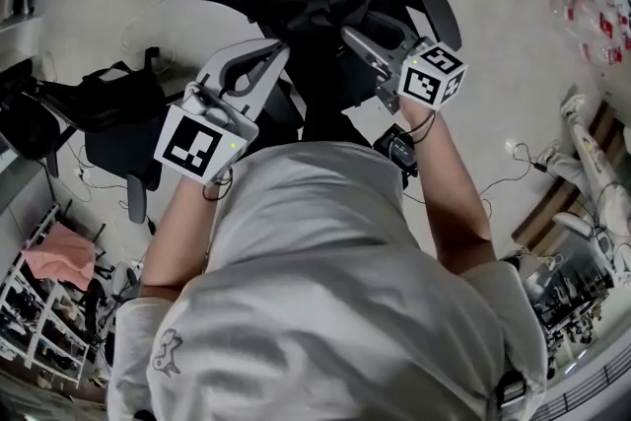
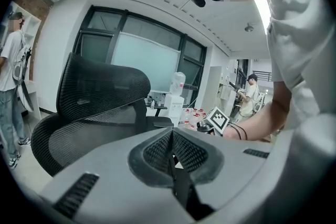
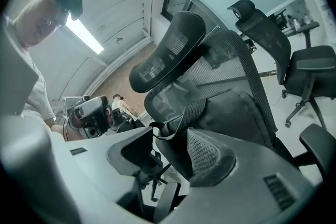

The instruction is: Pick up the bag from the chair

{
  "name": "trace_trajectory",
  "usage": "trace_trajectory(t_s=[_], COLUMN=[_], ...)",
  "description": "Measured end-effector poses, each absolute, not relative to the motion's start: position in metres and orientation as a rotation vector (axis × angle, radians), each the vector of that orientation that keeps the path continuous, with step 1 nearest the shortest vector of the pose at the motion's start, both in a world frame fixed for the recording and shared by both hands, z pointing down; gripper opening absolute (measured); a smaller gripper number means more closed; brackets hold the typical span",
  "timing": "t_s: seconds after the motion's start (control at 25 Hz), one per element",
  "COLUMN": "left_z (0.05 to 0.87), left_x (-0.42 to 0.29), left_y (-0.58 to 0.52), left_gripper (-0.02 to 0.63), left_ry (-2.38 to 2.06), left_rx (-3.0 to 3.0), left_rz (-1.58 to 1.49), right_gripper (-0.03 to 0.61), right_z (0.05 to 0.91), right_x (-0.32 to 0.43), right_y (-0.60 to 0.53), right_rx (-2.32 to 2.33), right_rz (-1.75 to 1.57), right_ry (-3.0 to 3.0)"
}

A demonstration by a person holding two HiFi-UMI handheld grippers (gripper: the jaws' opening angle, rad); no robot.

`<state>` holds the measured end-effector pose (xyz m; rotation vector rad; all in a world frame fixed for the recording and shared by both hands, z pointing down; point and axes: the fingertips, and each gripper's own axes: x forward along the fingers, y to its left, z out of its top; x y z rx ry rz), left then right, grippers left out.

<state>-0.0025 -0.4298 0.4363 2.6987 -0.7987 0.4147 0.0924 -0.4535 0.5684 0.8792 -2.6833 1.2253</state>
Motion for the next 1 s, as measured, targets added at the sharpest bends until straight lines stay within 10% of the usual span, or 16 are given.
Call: trace_trajectory(t_s=[1.0], left_z=[0.45], left_x=[0.003], left_y=[-0.43], left_gripper=[0.011], left_ry=[-0.759], left_rx=[2.664], left_rz=[0.419], right_gripper=[0.236], right_z=[0.556], right_x=[0.087], right_y=[-0.464], right_rx=[0.833], right_rz=[1.463], right_ry=[-2.806])
